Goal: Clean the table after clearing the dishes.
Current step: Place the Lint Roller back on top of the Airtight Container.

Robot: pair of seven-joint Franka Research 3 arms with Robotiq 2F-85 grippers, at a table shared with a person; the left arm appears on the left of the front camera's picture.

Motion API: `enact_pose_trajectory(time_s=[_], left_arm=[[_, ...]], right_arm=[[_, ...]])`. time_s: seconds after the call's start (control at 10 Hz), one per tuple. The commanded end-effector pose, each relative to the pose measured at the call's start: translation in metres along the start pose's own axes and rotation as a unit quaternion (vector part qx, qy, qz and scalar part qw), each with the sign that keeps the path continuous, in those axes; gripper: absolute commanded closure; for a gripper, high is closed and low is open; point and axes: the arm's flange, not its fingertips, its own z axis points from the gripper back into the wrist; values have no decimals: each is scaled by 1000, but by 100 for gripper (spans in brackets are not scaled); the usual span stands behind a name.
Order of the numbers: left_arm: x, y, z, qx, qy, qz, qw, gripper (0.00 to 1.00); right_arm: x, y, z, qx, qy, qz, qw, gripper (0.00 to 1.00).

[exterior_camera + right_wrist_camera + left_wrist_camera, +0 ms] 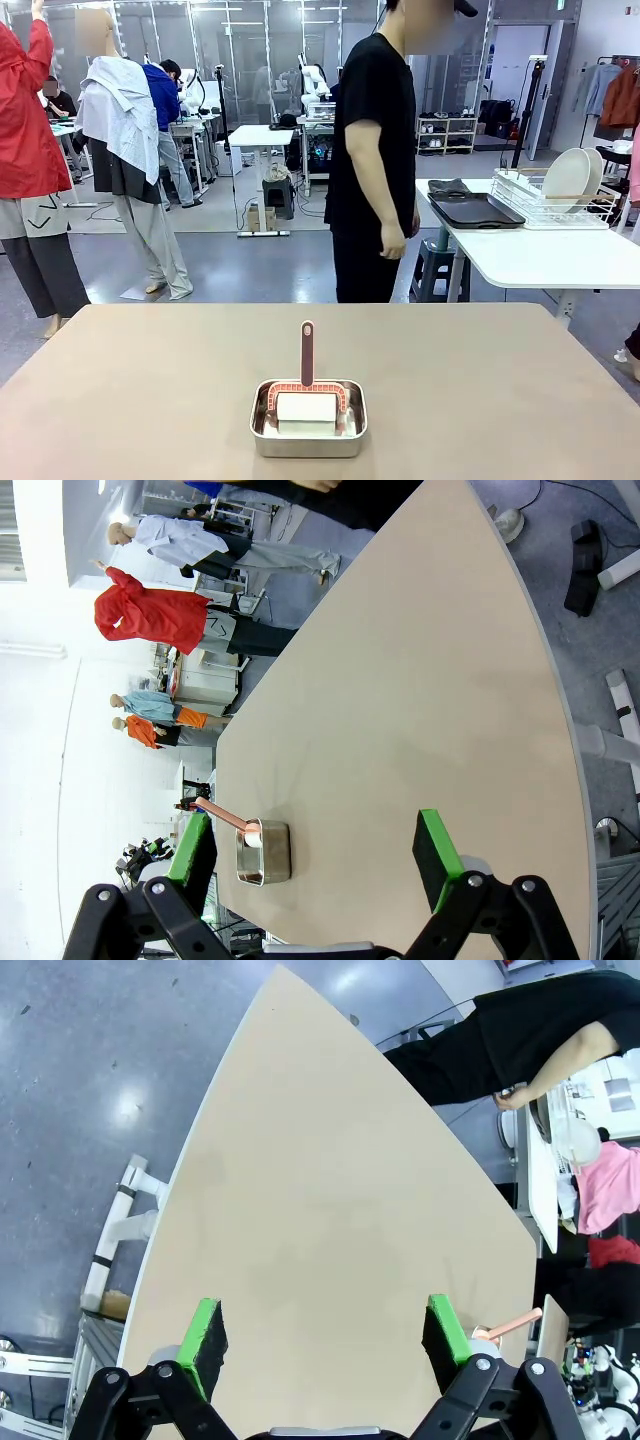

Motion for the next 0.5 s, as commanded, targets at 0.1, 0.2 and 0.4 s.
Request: enact_pose_trajectory(time_s=[0.1,0.2,0.4], left_arm=[[-4,0,4,-7,4,-7,1000,0],[-4,0,4,-7,4,-7,1000,0],[-4,0,4,-7,4,-7,1000,0]], right_arm=[[0,2,-1,6,-4,0,1000,0],[0,2,-1,6,-4,0,1000,0],[0,2,-1,6,-4,0,1000,0]])
